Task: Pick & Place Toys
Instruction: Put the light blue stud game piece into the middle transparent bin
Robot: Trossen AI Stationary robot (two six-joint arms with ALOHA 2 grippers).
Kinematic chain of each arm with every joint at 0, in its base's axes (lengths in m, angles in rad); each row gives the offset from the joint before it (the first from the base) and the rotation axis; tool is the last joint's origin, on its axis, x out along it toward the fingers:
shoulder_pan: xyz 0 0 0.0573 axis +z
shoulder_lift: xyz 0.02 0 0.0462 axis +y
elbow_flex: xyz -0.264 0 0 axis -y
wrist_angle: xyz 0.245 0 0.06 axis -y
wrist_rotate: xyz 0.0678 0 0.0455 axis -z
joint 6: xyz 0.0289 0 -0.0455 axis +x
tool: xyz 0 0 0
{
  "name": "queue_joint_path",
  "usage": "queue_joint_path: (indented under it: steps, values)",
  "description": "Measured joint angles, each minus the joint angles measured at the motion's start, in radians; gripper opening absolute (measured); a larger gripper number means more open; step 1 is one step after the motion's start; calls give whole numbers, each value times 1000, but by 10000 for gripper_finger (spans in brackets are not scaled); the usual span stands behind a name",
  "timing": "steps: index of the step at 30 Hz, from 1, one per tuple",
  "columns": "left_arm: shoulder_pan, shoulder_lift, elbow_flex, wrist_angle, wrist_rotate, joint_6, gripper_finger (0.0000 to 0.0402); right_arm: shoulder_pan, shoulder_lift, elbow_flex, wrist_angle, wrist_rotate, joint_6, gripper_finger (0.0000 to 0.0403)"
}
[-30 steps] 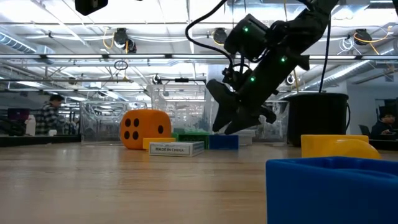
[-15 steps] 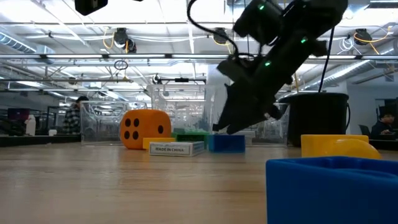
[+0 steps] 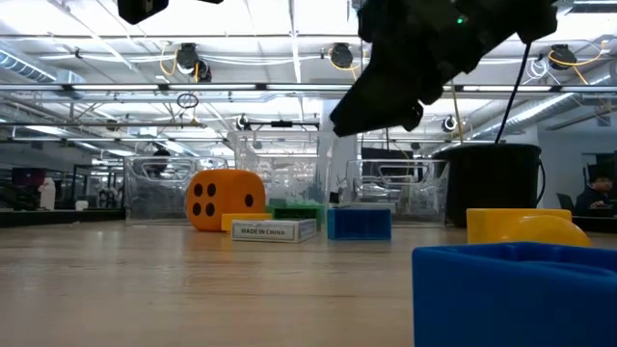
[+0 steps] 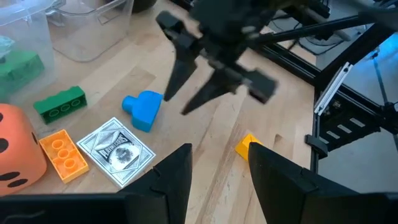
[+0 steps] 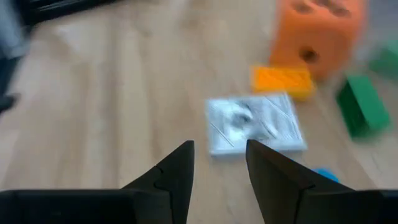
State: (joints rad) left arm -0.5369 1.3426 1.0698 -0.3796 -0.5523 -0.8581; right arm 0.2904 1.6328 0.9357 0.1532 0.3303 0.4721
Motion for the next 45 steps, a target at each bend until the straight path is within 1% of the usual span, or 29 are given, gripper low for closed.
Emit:
queue_joint_path:
  steps: [2, 5, 8, 15, 21, 24, 27, 30, 32, 36, 38, 45]
  values:
    - [0, 0, 0, 1, 0, 7, 161, 1, -18, 2, 1, -33, -83, 141]
    - [0, 0, 0, 3, 0, 7, 161, -26, -42, 0, -28, -110, -95, 141]
    - [0, 0, 0, 11, 0, 7, 161, -78, -73, 1, -59, -265, -83, 141]
    - [0, 0, 0, 10, 0, 6, 161, -195, -84, 2, -63, -600, -92, 141]
    - [6, 0, 0, 10, 0, 3, 161, -270, -82, 1, -133, -727, -116, 145]
    - [19, 0, 0, 10, 0, -1, 161, -299, -83, 1, -163, -780, -113, 163]
    - [32, 0, 0, 10, 0, -2, 161, -317, -82, 1, -185, -776, -143, 194]
    - [44, 0, 0, 10, 1, -2, 161, -330, -82, 1, -189, -767, -205, 227]
    - [50, 0, 0, 10, 1, -2, 161, -331, -82, 1, -190, -717, -259, 248]
    - [61, 0, 0, 10, 2, -7, 161, -321, -80, 2, -226, -574, -396, 284]
    - [63, 0, 0, 10, 2, -11, 161, -318, -67, 2, -246, -512, -439, 299]
    - [66, 0, 0, 10, 3, -15, 161, -307, -20, 2, -252, -463, -467, 333]
